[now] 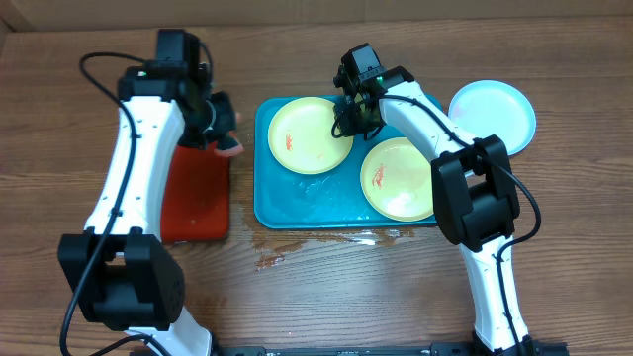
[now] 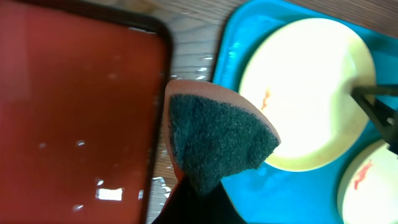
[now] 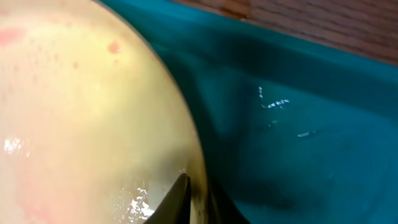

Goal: Clean dirty plates on tray and stack at the side
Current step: 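Scrub the yellow plate with the sponge in the left gripper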

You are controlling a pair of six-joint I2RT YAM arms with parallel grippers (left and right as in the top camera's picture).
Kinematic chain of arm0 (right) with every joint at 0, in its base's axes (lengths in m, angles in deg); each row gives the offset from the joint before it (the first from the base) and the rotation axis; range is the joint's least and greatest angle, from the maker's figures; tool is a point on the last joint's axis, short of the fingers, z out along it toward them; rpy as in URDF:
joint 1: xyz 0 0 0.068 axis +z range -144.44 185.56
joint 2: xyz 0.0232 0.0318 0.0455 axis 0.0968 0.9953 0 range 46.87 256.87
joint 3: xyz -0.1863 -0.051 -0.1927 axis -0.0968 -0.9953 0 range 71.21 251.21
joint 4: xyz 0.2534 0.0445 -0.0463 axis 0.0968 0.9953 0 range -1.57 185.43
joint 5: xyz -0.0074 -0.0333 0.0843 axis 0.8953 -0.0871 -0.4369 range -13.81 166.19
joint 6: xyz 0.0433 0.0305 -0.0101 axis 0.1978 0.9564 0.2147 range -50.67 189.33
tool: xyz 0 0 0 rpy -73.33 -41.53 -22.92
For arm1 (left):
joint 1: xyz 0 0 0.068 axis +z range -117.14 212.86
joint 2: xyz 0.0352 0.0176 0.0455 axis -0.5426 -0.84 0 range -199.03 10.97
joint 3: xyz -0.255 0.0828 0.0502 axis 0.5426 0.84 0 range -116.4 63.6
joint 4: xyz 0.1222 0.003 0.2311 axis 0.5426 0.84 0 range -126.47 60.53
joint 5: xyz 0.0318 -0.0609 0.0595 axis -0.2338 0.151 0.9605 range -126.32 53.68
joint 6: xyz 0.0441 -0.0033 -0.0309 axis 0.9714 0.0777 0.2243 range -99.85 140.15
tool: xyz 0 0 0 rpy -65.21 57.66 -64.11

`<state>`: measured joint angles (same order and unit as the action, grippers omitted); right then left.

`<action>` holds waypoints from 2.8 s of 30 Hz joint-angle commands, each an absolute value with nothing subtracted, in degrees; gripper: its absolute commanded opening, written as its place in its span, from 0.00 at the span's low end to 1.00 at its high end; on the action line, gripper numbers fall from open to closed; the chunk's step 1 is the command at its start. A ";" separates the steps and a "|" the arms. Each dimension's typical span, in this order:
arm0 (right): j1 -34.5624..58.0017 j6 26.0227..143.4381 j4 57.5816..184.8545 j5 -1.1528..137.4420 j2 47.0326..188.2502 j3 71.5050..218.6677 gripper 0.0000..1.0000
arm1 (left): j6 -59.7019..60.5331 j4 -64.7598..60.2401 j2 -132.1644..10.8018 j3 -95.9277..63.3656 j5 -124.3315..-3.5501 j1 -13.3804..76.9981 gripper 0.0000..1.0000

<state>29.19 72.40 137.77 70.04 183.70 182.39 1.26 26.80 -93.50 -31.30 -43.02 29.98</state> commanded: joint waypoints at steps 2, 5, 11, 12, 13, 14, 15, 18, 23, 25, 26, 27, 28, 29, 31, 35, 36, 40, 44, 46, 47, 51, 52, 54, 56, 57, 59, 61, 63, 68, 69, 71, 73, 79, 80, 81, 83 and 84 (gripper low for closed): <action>29.02 77.23 141.12 69.45 184.58 182.23 0.04 | 1.61 25.18 -93.76 -31.27 -43.88 25.94 0.04; 29.13 80.62 144.94 67.48 184.58 182.23 0.04 | -0.08 23.61 -95.36 -31.27 -43.85 23.45 0.04; 29.11 82.41 149.84 64.83 184.51 182.65 0.30 | -1.37 19.06 -100.97 -31.27 -43.85 18.47 0.04; 29.02 82.41 149.64 66.08 184.51 183.00 0.34 | -1.80 18.65 -101.74 -31.27 -43.85 18.09 0.04; 29.00 81.93 149.32 67.22 184.51 183.33 0.37 | -2.24 18.27 -102.55 -31.27 -43.88 17.79 0.04; 29.00 79.53 148.42 67.59 184.51 183.63 0.40 | -2.68 18.06 -103.29 -31.27 -43.92 17.57 0.04; 29.00 78.11 147.65 67.57 184.51 183.70 0.43 | -3.09 17.84 -103.93 -31.27 -43.94 17.44 0.04; 29.02 75.05 144.38 67.59 184.51 183.67 0.51 | -3.22 16.64 -105.76 -31.27 -46.41 17.22 0.04; 29.06 75.16 142.50 67.59 184.53 183.67 0.23 | -3.25 14.14 -107.29 -31.27 -48.68 17.04 0.04; 29.08 76.71 142.50 67.57 184.58 183.04 0.04 | -3.27 12.81 -108.67 -31.27 -50.19 16.78 0.04; 29.06 77.50 142.56 67.52 184.58 182.76 0.04 | -3.29 12.37 -109.32 -31.27 -50.85 16.63 0.04; 29.06 78.44 142.58 67.54 184.58 182.41 0.04 | -3.51 11.98 -109.98 -31.27 -51.02 16.45 0.04; 29.06 79.20 142.65 67.54 184.58 182.04 0.04 | -4.25 11.63 -110.88 -31.27 -50.91 16.28 0.04; 29.08 79.75 142.76 67.52 184.58 181.84 0.04 | -4.60 11.19 -111.60 -31.27 -51.00 16.15 0.04; 29.08 80.56 143.35 67.48 184.58 181.77 0.04 | -4.78 9.88 -113.30 -31.27 -51.00 16.02 0.04; 29.08 81.41 143.59 67.46 184.58 181.77 0.04 | -4.75 7.96 -115.51 -31.27 -50.76 16.06 0.04; 29.08 81.39 143.57 67.32 184.58 181.77 0.04 | -4.73 7.46 -116.06 -31.27 -50.74 16.06 0.04; 29.08 81.39 143.41 67.32 184.58 181.77 0.04 | -4.71 6.91 -117.11 -31.27 -43.11 16.04 0.04; 29.08 81.39 143.35 67.32 184.58 181.77 0.04 | -4.73 10.03 -116.93 -31.54 -30.24 16.37 0.04; 29.08 81.39 143.35 67.32 184.58 181.77 0.04 | -4.73 12.18 -116.73 -32.21 -25.54 16.91 0.04; 29.08 81.39 143.35 67.32 184.58 181.77 0.04 | -4.73 13.29 -116.73 -32.85 -24.03 17.20 0.04; 29.08 81.39 143.35 67.32 184.58 181.77 0.04 | -4.71 17.40 -116.73 -36.85 -21.98 18.27 0.04; 29.08 81.39 143.33 67.32 184.58 181.77 0.04 | -4.69 18.08 -116.73 -38.07 -22.48 18.49 0.04; 29.08 81.39 143.26 67.32 184.58 181.77 0.04 | -4.21 18.32 -116.73 -40.04 -24.80 18.62 0.04; 29.08 81.39 143.11 67.32 184.58 181.77 0.04 | -4.05 17.47 -116.73 -41.11 -30.24 18.60 0.04; 29.08 81.39 143.04 67.32 184.58 181.77 0.04 | -4.03 16.50 -116.73 -41.11 -34.22 18.60 0.04; 29.08 81.39 142.95 67.32 184.58 181.77 0.04 | -4.08 14.52 -116.91 -41.04 -43.48 18.51 0.04; 29.08 81.39 142.91 67.32 184.58 181.77 0.04 | -4.21 12.42 -117.26 -40.91 -50.83 18.14 0.04; 29.08 81.39 142.91 67.32 184.58 181.77 0.04 | -5.26 10.23 -117.96 -40.67 -54.48 17.50 0.04; 29.08 81.39 142.91 67.32 184.58 181.77 0.04 | -5.65 7.65 -121.45 -40.67 -54.45 15.60 0.04; 29.08 81.39 142.91 67.35 184.58 181.77 0.04 | -5.56 7.81 -122.26 -40.67 -53.17 15.49 0.04; 29.08 81.36 142.91 67.35 184.58 181.77 0.04 | -5.58 8.88 -123.27 -40.67 -48.55 15.54 0.04; 29.08 81.36 142.91 67.35 184.58 181.77 0.04 | -5.56 10.43 -123.36 -40.67 -43.74 15.75 0.04; 29.06 81.39 142.91 67.59 184.58 181.77 0.04 | -5.58 17.68 -123.05 -43.43 -31.77 18.09 0.04; 29.06 81.36 142.91 67.61 184.58 181.77 0.04 | -5.58 19.41 -123.01 -44.45 -30.22 18.64 0.04; 29.06 81.39 142.91 67.63 184.58 181.77 0.04 | -5.58 21.55 -122.94 -45.77 -28.34 19.23 0.04; 29.06 81.39 142.93 67.83 184.58 181.77 0.04 | -5.61 25.09 -122.85 -48.15 -25.56 20.19 0.04; 29.06 81.39 142.95 68.02 184.58 181.77 0.04 | -5.61 26.32 -122.81 -49.11 -24.84 20.52 0.04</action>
<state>29.00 81.32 142.89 65.47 183.75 183.17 -5.04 23.76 -121.72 -45.33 -34.65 17.77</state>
